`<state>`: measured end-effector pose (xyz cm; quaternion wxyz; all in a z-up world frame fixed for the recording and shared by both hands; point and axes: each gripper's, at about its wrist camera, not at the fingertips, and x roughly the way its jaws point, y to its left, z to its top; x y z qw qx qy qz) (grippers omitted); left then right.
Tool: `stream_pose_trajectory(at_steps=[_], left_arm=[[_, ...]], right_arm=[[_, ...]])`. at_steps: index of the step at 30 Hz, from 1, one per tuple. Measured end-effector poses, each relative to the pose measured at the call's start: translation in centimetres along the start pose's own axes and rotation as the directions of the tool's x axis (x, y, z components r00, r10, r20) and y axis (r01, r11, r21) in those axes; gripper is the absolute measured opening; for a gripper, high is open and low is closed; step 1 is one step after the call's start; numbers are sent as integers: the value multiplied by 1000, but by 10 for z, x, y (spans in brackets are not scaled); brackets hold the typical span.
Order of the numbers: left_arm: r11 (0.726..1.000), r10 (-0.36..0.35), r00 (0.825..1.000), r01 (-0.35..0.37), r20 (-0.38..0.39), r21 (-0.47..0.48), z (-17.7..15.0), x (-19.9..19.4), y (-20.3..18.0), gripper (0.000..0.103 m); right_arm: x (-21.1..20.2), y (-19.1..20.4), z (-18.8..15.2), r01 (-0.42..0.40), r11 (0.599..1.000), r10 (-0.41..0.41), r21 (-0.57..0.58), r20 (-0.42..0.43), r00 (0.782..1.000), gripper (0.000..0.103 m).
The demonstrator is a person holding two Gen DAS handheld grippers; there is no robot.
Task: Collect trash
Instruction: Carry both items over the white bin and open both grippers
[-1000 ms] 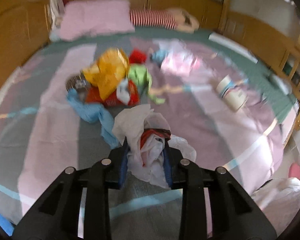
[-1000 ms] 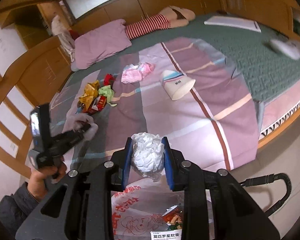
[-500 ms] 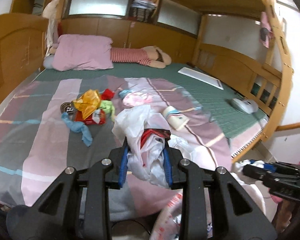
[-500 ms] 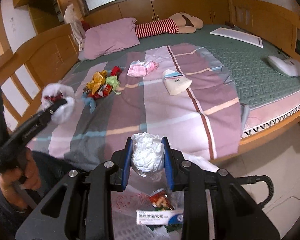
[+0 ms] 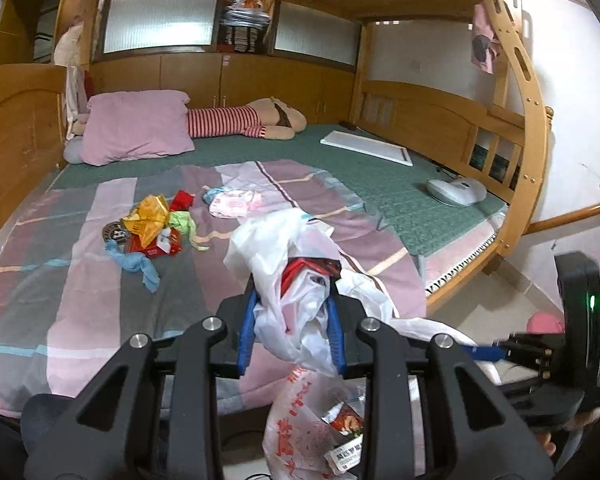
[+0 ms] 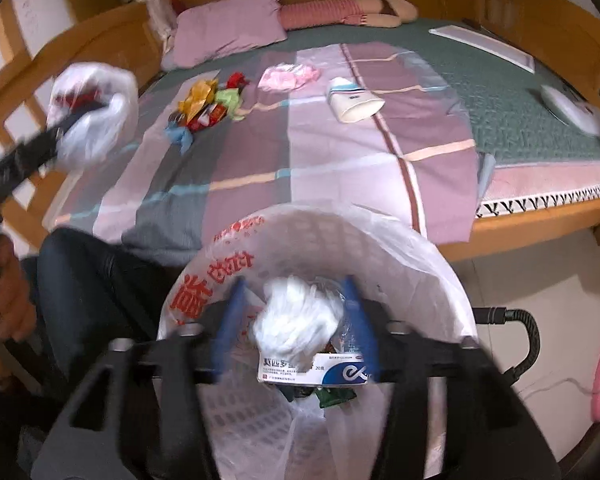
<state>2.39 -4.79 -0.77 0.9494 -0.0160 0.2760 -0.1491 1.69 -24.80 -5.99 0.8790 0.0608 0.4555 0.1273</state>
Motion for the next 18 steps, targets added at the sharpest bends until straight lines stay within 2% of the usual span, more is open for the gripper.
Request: stream_pose_trajectory(at_steps=[3, 6, 8, 10, 15, 18], left_arm=[[999, -34, 999, 33, -22, -5, -2, 3, -1, 31], [997, -73, 996, 72, -51, -20, -6, 9, 1, 31], [993, -117, 990, 116, -82, -11, -10, 14, -3, 33], [984, -175, 975, 178, -138, 12, -17, 22, -12, 38], [974, -201, 949, 220, -243, 52, -40, 37, -36, 78], [973, -198, 948, 220, -250, 67, -47, 37, -41, 91]], right_arm=[[-15, -15, 7, -47, 994, 42, 94, 59, 997, 63], [-30, -30, 12, -70, 981, 45, 181, 138, 989, 64], [-39, -39, 13, -74, 970, 31, 230, 186, 982, 66], [-44, -47, 14, -81, 959, 21, 270, 218, 976, 67], [-44, -56, 15, -83, 943, 13, 323, 211, 977, 69], [-41, -54, 15, -72, 945, 7, 319, 201, 980, 69]])
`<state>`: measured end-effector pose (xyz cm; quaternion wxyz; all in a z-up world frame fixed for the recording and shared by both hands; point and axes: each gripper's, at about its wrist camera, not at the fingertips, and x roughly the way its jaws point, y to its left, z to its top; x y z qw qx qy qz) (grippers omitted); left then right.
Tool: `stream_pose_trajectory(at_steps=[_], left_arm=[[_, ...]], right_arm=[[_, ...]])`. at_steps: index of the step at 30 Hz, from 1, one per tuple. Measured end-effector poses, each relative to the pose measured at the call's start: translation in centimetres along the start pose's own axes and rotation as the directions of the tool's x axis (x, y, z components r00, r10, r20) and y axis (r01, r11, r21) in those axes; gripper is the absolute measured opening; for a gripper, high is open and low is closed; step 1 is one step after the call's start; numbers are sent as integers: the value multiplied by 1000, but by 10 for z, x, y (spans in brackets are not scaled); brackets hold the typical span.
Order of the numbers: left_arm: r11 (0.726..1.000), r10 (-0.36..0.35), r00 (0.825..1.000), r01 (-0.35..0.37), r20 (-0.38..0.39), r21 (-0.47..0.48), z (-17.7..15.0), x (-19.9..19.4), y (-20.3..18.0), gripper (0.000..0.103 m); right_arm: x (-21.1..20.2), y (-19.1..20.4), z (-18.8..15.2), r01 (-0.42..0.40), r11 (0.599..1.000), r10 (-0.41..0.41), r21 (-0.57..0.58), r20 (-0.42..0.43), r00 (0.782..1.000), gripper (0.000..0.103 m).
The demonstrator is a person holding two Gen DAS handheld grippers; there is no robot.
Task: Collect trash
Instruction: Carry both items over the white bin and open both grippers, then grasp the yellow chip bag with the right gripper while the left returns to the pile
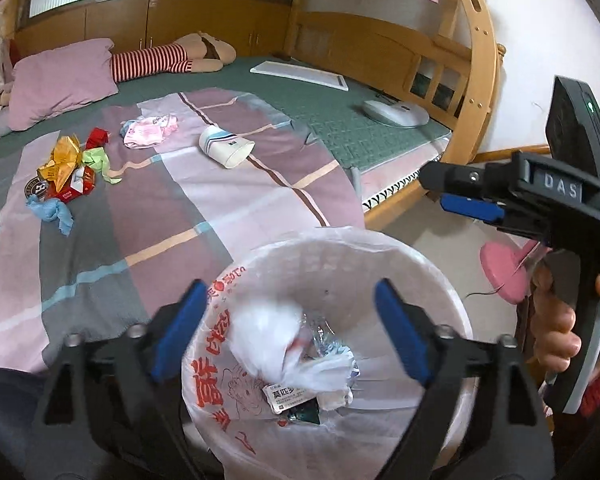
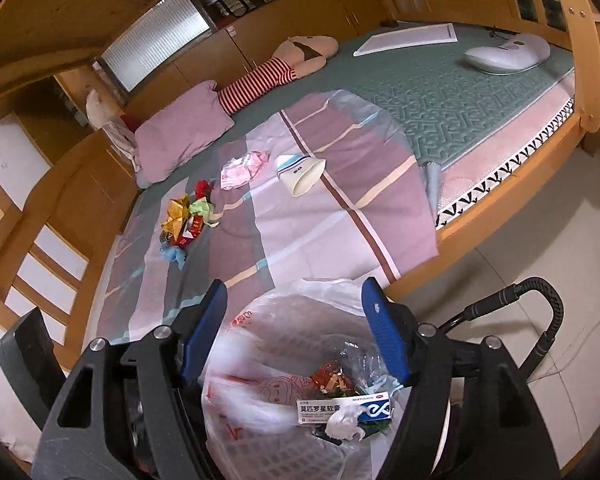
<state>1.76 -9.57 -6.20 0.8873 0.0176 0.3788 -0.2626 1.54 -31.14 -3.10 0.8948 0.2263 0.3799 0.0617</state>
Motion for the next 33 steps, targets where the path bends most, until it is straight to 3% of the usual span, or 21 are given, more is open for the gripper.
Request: stream_pose_trajectory(at_steps=[6, 17, 26, 33], left_arm=[[996, 55, 998, -54, 20, -73, -1, -6, 16, 95], [965, 139, 990, -128, 34, -229, -2, -16, 55, 96], [932, 253, 965, -224, 67, -286, -2, -28, 81, 96], [910, 354, 930, -318, 100, -267, 6, -30, 96, 96]], right_arm=[[6, 7, -3, -5, 1000, 5, -8, -17, 1000, 69], [20, 18, -8, 2, 1000, -3, -27, -53, 999, 69], [38, 29, -14, -7, 999, 4, -42, -86, 996, 69], [51, 41, -11, -9, 998, 3, -62, -89, 996, 70]])
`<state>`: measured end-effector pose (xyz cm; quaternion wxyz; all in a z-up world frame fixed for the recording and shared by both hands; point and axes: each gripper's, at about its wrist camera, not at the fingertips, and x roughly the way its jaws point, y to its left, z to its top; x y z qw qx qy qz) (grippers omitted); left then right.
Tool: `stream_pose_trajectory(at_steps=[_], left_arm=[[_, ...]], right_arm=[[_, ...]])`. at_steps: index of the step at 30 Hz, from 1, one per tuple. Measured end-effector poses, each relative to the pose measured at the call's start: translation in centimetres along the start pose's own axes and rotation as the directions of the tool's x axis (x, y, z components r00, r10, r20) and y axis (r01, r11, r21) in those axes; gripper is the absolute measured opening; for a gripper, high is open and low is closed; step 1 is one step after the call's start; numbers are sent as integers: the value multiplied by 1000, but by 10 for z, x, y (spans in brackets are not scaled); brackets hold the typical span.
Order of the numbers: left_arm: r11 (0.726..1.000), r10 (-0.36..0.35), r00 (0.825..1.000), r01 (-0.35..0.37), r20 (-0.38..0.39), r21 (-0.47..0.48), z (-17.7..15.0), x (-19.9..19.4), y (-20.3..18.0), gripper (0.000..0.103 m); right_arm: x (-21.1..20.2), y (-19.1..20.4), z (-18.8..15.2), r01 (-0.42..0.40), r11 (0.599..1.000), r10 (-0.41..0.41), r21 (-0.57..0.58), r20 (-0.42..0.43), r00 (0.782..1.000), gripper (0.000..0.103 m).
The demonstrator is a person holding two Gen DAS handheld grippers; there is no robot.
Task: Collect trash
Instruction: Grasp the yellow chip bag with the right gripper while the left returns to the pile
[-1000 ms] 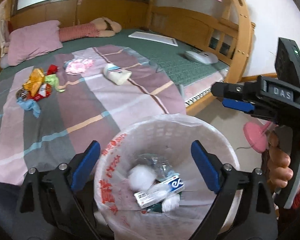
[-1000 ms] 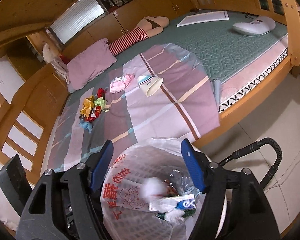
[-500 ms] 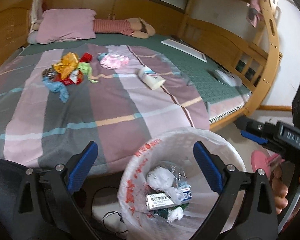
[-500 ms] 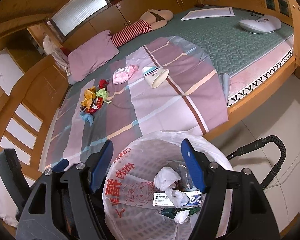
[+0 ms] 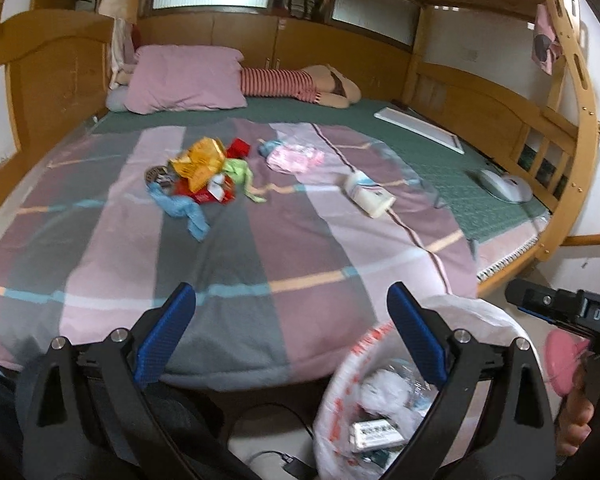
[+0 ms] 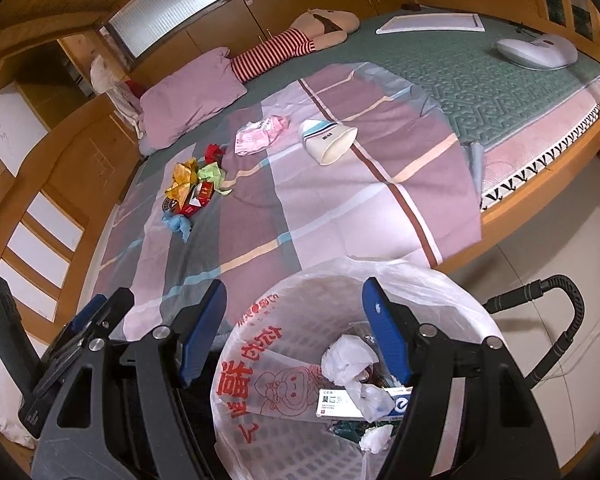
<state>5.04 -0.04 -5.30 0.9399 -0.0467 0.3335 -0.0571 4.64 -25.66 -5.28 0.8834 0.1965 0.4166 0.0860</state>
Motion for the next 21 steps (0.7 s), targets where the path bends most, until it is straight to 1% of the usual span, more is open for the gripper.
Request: stream_pose_trajectory(at_steps=[3, 6, 8, 9, 11, 14, 15, 16, 17, 18, 19, 20, 21], left_arm=[[999, 39, 999, -39, 14, -18, 9, 9, 13, 96], [991, 133, 989, -134, 58, 1, 27, 22, 25, 97], [977, 209, 975, -211, 72, 10, 42, 35, 33, 97], [970, 241, 968, -242, 69, 0, 50, 43, 39, 97], [955, 294, 955, -291, 45, -54, 67, 62, 56, 97], [918, 363, 931, -363, -30, -159, 85, 94, 87, 98], [904, 388, 921, -389, -43, -180, 89, 103, 96, 98], [887, 427, 904, -425, -30, -182, 89, 112, 106, 98], [864, 478, 878, -475, -23, -168, 86, 120, 113, 98], [813, 557, 827, -562, -81, -153, 84, 130, 123, 98], [765, 602, 779, -626, -174, -155, 83, 139, 135, 98], [756, 594, 777, -627, -208, -186, 83, 140, 145, 98], [762, 562, 797, -602, -219, -238, 86, 141, 156, 98]], right_arm=[[9, 5, 2, 5, 1000, -6, -11, -14, 1000, 69], [19, 9, 5, 17, 999, -17, -27, -24, 1000, 69], [26, 11, 9, 21, 999, -22, -30, -29, 999, 69], [30, 12, 11, 24, 999, -24, -29, -32, 999, 69], [38, 14, 16, 29, 999, -30, -28, -39, 999, 69], [50, 18, 26, 40, 999, -41, -26, -46, 998, 69], [55, 19, 30, 42, 999, -43, -25, -47, 998, 69], [59, 21, 34, 44, 999, -45, -25, -48, 998, 69], [66, 24, 40, 44, 999, -45, -26, -51, 998, 69], [73, 28, 47, 42, 999, -44, -29, -54, 998, 69], [78, 31, 51, 43, 999, -45, -33, -55, 997, 69], [89, 38, 60, 49, 998, -52, -44, -57, 997, 69], [95, 43, 65, 51, 997, -54, -51, -60, 997, 69]])
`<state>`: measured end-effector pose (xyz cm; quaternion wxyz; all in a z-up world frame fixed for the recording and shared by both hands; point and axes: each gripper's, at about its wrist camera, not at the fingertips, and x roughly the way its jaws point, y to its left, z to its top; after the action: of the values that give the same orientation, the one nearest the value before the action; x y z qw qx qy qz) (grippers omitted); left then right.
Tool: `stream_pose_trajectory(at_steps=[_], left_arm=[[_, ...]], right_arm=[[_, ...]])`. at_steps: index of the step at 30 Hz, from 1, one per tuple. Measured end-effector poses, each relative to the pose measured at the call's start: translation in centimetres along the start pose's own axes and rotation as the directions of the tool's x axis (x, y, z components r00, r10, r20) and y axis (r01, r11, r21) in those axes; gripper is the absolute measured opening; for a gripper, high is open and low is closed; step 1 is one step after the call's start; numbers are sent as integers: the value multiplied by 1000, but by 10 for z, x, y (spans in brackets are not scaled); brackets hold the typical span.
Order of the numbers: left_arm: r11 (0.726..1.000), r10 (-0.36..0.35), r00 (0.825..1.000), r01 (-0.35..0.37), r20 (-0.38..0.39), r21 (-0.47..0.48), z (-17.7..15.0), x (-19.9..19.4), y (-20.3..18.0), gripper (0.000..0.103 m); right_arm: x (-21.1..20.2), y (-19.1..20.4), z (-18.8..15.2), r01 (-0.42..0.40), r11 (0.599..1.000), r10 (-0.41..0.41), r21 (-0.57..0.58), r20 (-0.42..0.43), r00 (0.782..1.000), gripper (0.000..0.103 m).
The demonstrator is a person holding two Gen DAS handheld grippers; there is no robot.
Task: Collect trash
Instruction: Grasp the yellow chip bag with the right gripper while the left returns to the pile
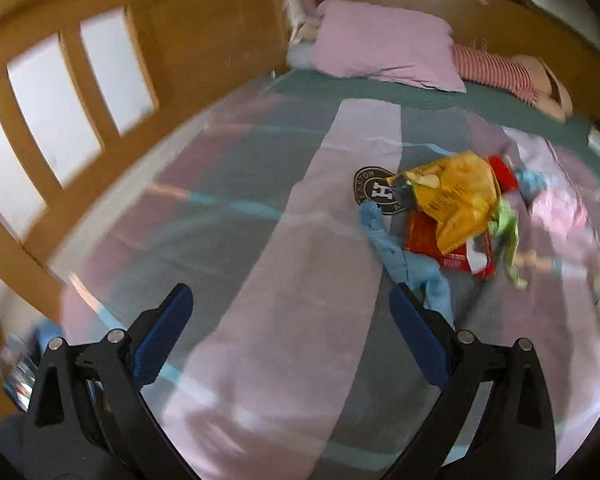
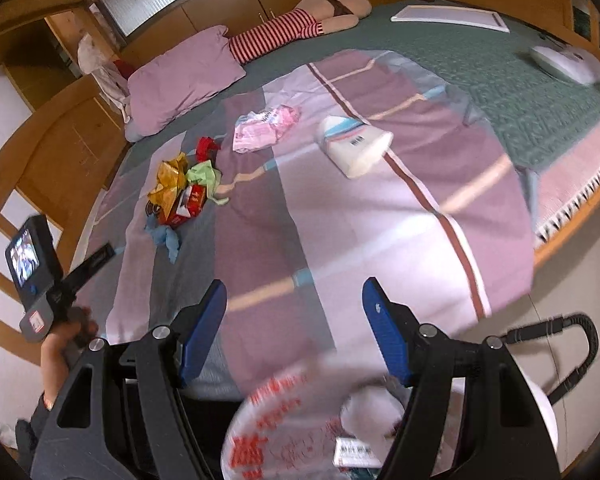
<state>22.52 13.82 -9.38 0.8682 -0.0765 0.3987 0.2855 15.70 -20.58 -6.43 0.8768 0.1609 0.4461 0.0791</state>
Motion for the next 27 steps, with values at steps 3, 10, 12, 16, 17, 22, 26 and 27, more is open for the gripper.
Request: stream_pose_trajectory(at_steps=[3, 10, 12, 16, 17, 22, 26, 27], left_arm=[[999, 9, 999, -7, 42, -44, 26, 5, 10, 98], [933, 110, 993, -118, -41, -339, 20, 18, 74, 98], [873, 75, 993, -108, -88, -475, 7, 22, 97, 98], [837, 128, 987, -162, -99, -522, 1, 21, 111, 98], [843, 143, 986, -170, -91, -510, 0, 18, 110, 98], [858, 153, 985, -175, -85, -483, -3, 17, 109, 99], [857, 133, 981, -186, -142, -482, 0, 34, 110, 99], [853, 129, 979, -190, -156, -487, -1, 37, 112, 99]], right_arm=[[25, 19, 20, 3, 1000, -3, -15, -19, 1000, 69], [90, 81, 56, -5, 992, -2, -127, -53, 999, 69], [111, 103, 63, -35, 987, 24, -157, -72, 997, 69], [165, 155, 76, -122, 971, 96, -205, -135, 986, 69], [182, 171, 81, -127, 967, 97, -221, -138, 986, 69], [232, 209, 104, -19, 976, 11, -218, -39, 999, 69], [262, 215, 108, -27, 976, 9, -218, -86, 996, 56], [261, 216, 106, -35, 971, 12, -237, -97, 995, 40]])
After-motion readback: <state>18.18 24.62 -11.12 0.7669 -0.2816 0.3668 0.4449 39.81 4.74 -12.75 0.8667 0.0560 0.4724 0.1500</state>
